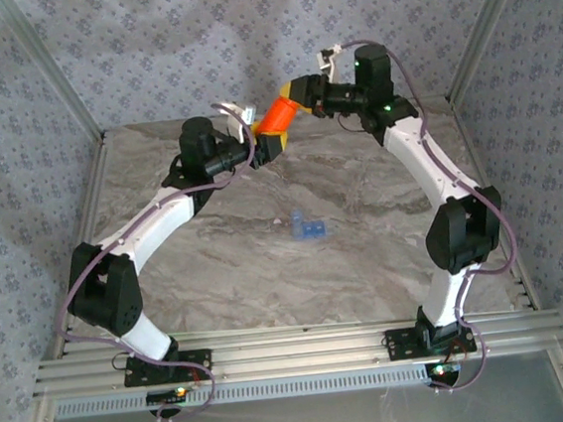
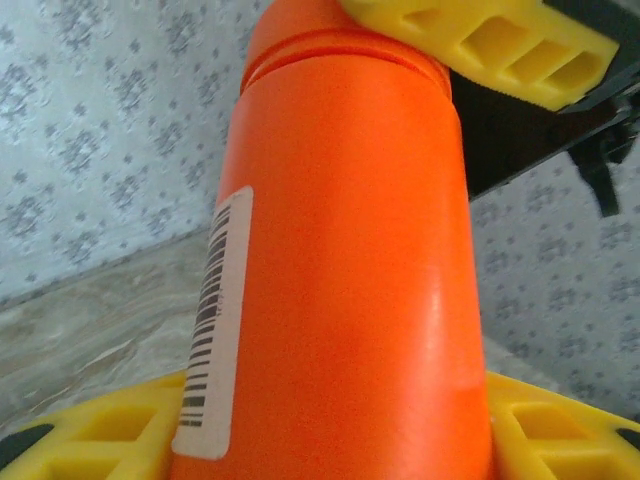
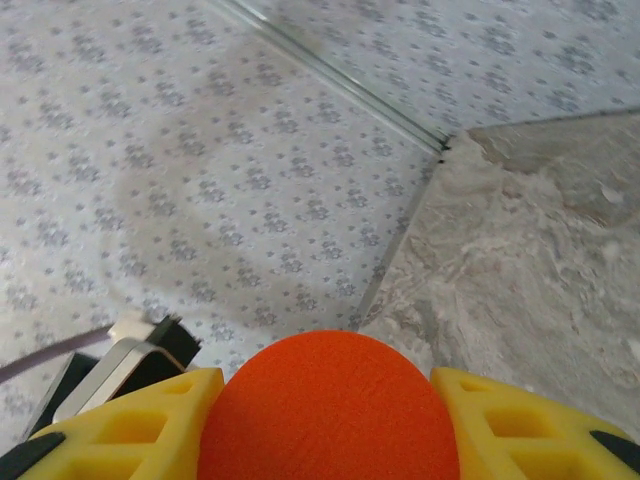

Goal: Sort the pills into containers

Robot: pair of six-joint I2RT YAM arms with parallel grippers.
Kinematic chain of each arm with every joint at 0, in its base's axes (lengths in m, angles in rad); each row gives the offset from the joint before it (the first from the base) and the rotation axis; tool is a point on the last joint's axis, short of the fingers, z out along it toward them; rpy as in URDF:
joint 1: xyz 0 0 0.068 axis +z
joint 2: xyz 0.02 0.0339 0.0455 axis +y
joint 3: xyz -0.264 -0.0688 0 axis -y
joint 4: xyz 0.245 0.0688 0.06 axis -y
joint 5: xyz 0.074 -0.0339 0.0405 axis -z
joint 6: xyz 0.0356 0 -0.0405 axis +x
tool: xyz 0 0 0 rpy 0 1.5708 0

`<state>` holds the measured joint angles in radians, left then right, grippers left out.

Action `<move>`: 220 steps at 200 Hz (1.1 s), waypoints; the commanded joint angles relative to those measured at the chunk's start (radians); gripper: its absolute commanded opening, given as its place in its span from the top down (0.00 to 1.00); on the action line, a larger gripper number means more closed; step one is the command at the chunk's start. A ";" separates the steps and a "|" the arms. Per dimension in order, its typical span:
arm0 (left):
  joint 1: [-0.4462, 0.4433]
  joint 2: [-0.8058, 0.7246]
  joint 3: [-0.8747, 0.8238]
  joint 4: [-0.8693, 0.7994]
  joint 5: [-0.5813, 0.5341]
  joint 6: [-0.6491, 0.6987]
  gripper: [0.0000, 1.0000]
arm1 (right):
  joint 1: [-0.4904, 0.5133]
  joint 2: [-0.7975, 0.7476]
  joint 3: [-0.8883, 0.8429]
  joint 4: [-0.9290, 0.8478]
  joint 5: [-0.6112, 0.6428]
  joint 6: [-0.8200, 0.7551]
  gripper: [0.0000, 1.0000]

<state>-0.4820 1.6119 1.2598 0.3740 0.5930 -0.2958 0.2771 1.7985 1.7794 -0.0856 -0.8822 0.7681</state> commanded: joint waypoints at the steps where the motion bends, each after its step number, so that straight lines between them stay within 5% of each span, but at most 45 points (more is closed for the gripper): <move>1: 0.021 -0.018 0.021 0.044 0.050 -0.082 1.00 | -0.035 -0.035 0.038 0.012 -0.014 -0.129 0.57; 51: 0.020 -0.021 0.022 0.019 0.050 -0.066 1.00 | -0.113 -0.081 -0.181 0.422 0.036 0.199 0.58; 137: 0.006 -0.030 0.044 -0.058 -0.024 0.039 1.00 | -0.027 -0.092 -0.095 0.117 0.089 0.113 0.58; 157: -0.003 -0.034 0.044 -0.081 -0.081 0.088 1.00 | -0.003 -0.085 -0.065 0.035 0.147 0.142 0.47; 191: -0.007 -0.032 0.038 -0.094 -0.135 0.148 1.00 | 0.020 -0.088 -0.027 -0.074 0.222 0.192 0.14; 220: -0.017 -0.041 0.028 -0.123 -0.185 0.231 1.00 | 0.009 -0.098 -0.020 -0.216 0.312 0.246 0.06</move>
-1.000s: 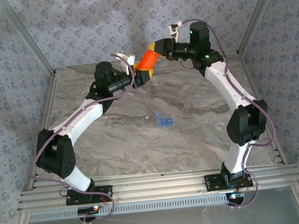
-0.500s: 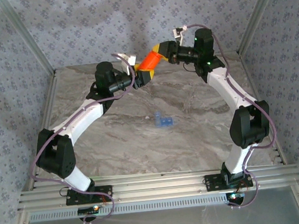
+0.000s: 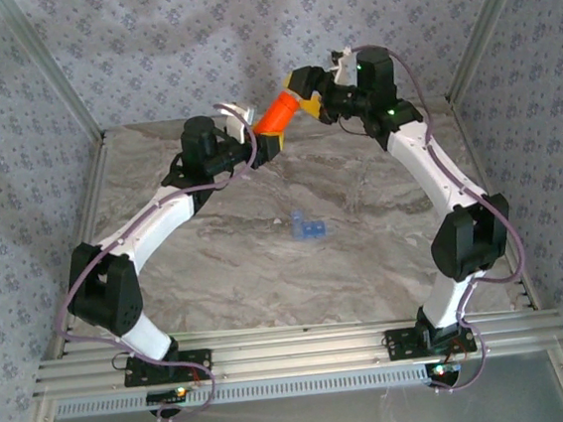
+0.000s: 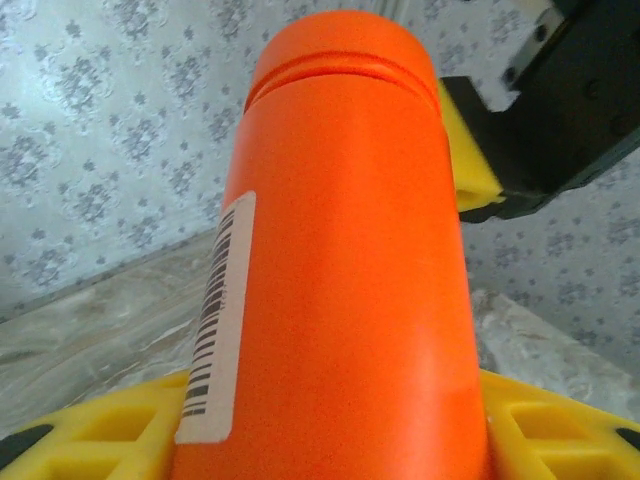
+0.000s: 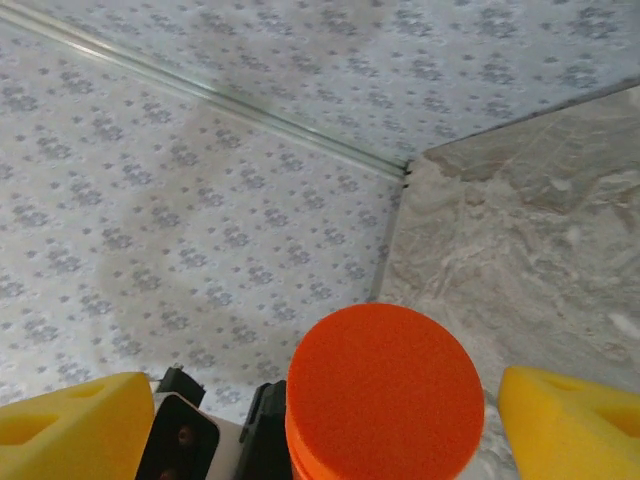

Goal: Sort the pills into containers

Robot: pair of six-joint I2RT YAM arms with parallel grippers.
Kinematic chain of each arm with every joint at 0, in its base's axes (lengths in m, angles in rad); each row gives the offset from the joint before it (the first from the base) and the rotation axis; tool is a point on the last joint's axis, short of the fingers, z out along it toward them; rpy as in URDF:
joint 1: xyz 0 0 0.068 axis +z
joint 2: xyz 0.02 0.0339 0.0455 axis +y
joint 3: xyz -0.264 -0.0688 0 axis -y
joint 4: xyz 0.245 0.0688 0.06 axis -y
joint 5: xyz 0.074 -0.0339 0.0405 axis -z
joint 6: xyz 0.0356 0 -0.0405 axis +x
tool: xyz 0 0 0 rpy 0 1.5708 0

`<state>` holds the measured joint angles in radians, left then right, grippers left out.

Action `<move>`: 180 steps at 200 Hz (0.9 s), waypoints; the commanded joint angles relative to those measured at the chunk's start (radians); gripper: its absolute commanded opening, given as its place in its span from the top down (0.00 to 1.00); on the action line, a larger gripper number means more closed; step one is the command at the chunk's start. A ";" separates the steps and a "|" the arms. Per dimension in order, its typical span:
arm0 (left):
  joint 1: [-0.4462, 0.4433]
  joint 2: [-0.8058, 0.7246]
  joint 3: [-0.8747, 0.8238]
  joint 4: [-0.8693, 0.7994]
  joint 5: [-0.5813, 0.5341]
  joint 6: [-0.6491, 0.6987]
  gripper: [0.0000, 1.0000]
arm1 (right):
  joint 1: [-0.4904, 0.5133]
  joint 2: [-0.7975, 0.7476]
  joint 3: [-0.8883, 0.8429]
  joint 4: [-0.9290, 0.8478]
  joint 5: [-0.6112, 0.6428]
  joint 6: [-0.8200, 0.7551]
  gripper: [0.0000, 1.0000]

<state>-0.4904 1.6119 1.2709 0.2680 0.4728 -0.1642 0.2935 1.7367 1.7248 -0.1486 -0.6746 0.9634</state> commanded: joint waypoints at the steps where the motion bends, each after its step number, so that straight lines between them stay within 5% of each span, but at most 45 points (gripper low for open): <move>1: -0.009 -0.041 0.016 -0.017 -0.067 0.103 1.00 | -0.007 -0.036 0.036 -0.159 0.108 0.054 0.06; 26: -0.027 -0.053 0.000 -0.035 -0.126 0.188 1.00 | -0.017 -0.004 0.072 -0.270 0.133 0.075 0.03; 109: -0.052 -0.055 -0.001 -0.069 -0.151 0.272 1.00 | 0.033 0.089 0.146 -0.256 0.115 0.120 0.05; 141: -0.054 -0.050 0.004 -0.070 -0.149 0.275 1.00 | 0.046 0.112 0.159 -0.249 0.112 0.126 0.11; 180: -0.054 -0.049 0.003 -0.062 -0.148 0.270 1.00 | 0.048 0.121 0.161 -0.242 0.109 0.130 0.30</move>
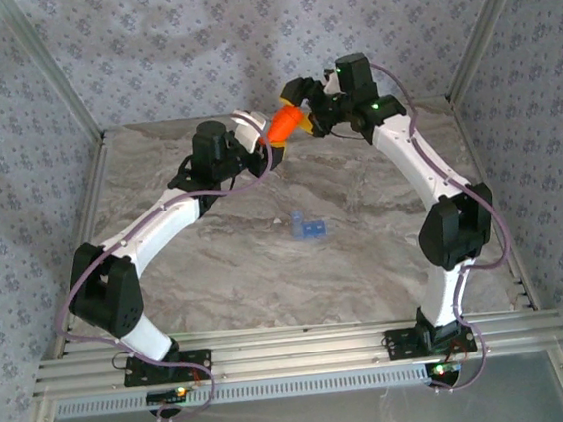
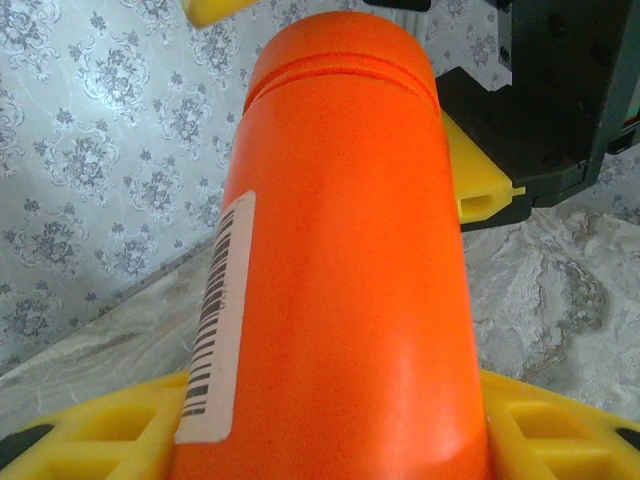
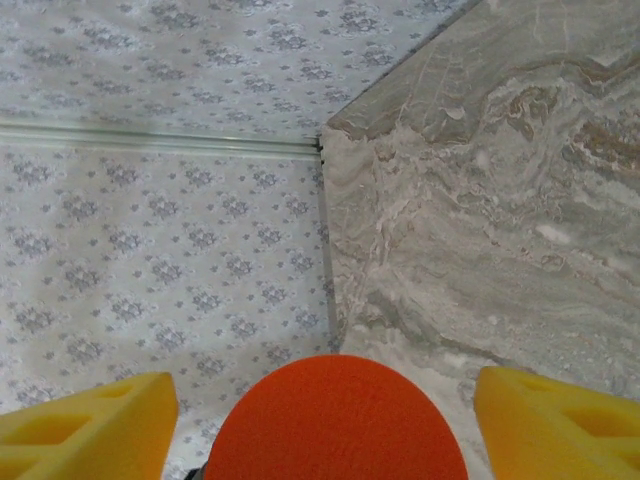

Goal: Sort the pills into containers

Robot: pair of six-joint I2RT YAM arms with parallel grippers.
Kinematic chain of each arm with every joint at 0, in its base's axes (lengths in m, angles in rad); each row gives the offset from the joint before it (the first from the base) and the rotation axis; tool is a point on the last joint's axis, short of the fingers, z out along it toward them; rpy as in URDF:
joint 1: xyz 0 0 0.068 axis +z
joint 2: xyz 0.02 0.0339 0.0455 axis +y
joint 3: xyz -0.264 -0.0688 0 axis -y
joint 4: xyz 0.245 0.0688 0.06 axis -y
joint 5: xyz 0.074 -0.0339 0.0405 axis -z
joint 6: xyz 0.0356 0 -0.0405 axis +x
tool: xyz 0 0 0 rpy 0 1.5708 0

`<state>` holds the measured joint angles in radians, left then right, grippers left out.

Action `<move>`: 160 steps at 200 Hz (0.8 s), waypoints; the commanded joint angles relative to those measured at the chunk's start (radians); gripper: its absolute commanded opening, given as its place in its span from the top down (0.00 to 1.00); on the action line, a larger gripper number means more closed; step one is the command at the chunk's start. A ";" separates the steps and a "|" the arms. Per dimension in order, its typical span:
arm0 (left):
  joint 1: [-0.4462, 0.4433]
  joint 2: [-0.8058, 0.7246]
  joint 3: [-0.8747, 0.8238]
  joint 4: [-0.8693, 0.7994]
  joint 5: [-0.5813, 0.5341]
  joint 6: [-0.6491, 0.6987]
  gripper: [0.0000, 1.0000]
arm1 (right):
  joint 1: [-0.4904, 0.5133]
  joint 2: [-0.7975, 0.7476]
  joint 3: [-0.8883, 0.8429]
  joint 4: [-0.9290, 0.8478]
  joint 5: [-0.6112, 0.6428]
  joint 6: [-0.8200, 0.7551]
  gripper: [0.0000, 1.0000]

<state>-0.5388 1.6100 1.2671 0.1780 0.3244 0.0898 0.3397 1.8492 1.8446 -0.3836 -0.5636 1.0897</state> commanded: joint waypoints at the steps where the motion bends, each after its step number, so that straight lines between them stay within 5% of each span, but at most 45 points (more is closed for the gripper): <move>1: -0.005 -0.047 0.007 0.028 0.001 0.016 1.00 | 0.002 0.008 0.041 -0.007 -0.002 0.003 0.30; 33: -0.005 -0.045 0.008 0.029 -0.001 0.015 1.00 | -0.001 0.012 0.041 -0.005 0.001 0.004 0.36; 92: 0.001 -0.042 0.008 0.048 0.021 -0.035 1.00 | -0.017 -0.002 -0.002 0.093 -0.027 -0.012 0.62; 140: 0.069 -0.027 0.026 0.166 0.255 -0.331 1.00 | -0.062 -0.081 -0.114 0.418 -0.193 -0.302 0.61; 160: 0.081 -0.016 0.036 0.232 0.335 -0.455 1.00 | -0.070 -0.098 -0.068 0.388 -0.251 -0.400 0.61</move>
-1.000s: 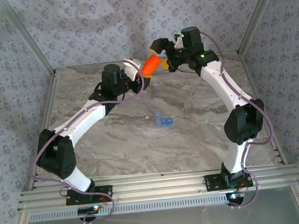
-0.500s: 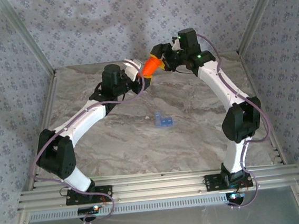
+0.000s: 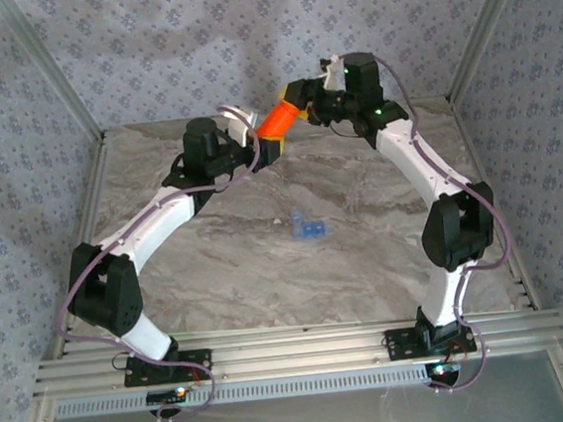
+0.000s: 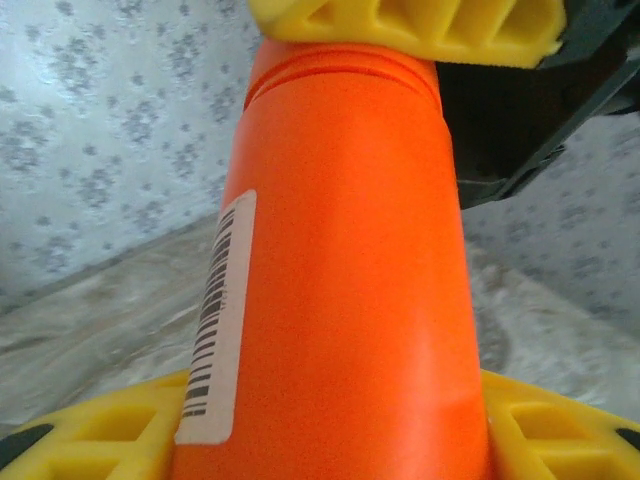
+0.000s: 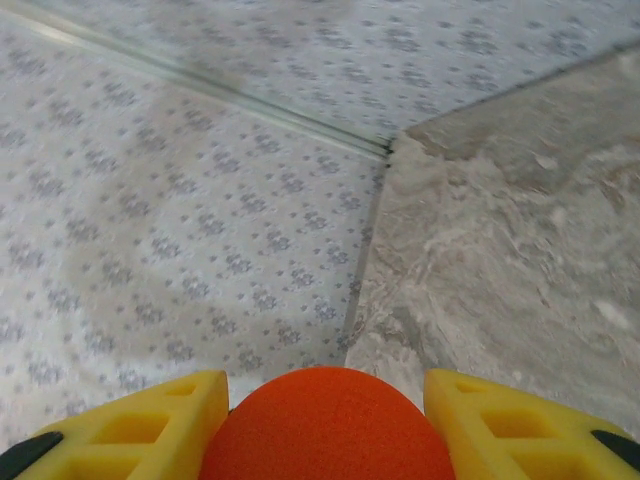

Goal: Sort the pills into containers

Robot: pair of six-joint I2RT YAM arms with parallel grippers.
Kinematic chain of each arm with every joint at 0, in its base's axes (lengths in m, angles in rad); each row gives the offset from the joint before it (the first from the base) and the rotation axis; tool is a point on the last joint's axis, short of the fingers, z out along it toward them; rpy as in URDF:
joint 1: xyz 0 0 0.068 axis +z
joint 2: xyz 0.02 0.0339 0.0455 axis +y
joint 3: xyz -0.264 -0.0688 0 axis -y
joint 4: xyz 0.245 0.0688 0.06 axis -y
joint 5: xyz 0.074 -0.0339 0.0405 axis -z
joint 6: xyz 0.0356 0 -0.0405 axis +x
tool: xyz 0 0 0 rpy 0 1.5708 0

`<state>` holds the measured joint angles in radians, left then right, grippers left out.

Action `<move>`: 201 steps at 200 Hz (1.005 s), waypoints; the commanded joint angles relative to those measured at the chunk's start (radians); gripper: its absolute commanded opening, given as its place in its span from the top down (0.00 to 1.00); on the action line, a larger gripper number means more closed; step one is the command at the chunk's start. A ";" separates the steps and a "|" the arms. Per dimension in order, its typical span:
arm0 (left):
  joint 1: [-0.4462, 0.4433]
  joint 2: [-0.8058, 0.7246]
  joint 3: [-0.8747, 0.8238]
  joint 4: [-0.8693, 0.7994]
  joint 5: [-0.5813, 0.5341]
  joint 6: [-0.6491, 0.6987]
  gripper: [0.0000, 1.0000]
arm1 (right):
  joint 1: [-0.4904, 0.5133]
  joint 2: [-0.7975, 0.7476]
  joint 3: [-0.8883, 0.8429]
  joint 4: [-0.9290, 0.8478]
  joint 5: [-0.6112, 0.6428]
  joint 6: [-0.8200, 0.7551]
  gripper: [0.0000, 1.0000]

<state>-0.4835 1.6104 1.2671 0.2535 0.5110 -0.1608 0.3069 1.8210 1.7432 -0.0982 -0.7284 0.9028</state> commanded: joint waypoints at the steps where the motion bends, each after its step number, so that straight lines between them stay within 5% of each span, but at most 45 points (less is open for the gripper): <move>1: 0.026 -0.016 0.036 0.158 0.152 -0.209 1.00 | -0.038 -0.069 0.037 0.099 -0.089 -0.217 0.61; 82: 0.034 -0.007 0.038 0.224 0.191 -0.309 1.00 | -0.078 -0.085 0.139 -0.086 -0.116 -0.392 0.64; 132: 0.036 -0.027 0.024 0.201 0.163 -0.273 1.00 | -0.149 -0.119 -0.012 0.178 -0.135 -0.137 0.65; 168: 0.037 -0.041 0.009 0.186 0.136 -0.247 1.00 | -0.161 -0.152 -0.082 0.014 -0.033 -0.214 0.64; 201: 0.036 -0.060 -0.005 0.154 0.076 -0.209 1.00 | -0.177 -0.187 -0.191 -0.230 0.199 -0.329 0.64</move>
<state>-0.4469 1.6100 1.2736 0.4080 0.6388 -0.4133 0.1436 1.6810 1.6127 -0.1291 -0.7143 0.6777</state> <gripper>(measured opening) 0.531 0.499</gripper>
